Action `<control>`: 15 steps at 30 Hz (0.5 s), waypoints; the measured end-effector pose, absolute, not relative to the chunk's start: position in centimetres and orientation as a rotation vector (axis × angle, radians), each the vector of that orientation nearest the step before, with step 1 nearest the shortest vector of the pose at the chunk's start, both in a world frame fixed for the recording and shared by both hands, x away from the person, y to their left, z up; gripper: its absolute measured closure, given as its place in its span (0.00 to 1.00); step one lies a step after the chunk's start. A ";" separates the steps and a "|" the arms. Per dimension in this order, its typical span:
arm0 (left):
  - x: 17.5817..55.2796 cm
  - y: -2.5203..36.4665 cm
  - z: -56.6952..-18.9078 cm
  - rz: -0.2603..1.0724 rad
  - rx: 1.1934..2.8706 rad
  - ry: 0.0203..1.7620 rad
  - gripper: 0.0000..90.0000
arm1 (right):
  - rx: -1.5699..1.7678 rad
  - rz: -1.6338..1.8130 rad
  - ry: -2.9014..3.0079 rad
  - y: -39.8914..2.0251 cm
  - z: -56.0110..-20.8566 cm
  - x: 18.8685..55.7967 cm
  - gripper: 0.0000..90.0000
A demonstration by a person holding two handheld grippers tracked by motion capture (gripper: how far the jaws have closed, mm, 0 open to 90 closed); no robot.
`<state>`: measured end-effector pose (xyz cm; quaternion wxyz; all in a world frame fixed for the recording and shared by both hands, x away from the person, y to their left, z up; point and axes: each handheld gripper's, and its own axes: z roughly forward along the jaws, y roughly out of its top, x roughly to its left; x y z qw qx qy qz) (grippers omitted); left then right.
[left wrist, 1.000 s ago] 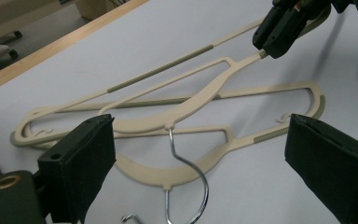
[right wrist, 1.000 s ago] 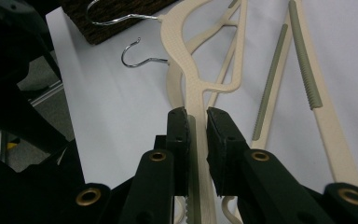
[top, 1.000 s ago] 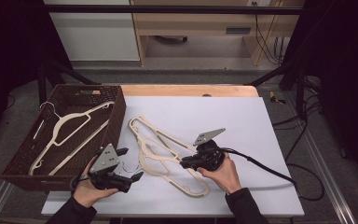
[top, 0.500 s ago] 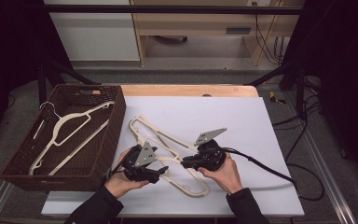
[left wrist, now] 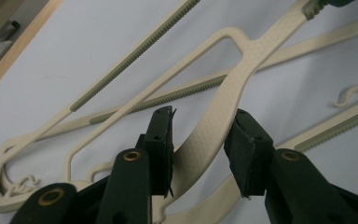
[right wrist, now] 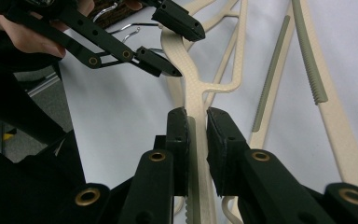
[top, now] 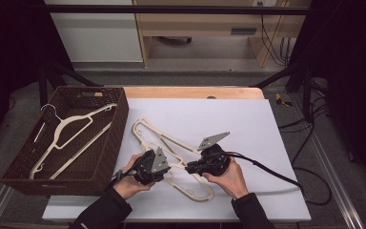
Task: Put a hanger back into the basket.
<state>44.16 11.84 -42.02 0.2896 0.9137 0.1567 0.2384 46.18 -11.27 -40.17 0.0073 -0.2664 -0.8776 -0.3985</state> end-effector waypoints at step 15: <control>43.7 10.7 -42.7 0.628 2.539 0.258 0.82 | -0.776 -1.246 -2.819 -11.2 -40.4 46.0 0.73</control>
